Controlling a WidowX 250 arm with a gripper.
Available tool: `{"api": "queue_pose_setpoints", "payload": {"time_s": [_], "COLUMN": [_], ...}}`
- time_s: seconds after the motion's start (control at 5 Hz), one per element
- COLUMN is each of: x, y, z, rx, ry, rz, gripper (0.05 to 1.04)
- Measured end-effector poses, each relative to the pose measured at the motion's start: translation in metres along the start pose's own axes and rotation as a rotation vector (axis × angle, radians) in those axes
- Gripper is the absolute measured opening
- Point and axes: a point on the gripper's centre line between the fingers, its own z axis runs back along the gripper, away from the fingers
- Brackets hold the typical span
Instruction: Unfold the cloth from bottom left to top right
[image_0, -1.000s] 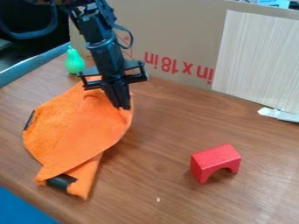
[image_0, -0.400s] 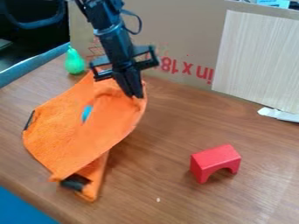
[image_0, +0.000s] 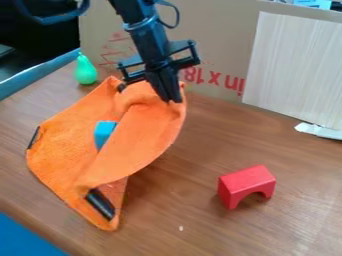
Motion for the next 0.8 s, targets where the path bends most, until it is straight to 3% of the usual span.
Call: {"api": "queue_pose_setpoints", "payload": {"time_s": [0.8], "x": [0.005], "y": [-0.031], "z": [0.009], "rx": [-0.054], "ry": [-0.024], "rz": [0.006], "gripper": [0.05]}}
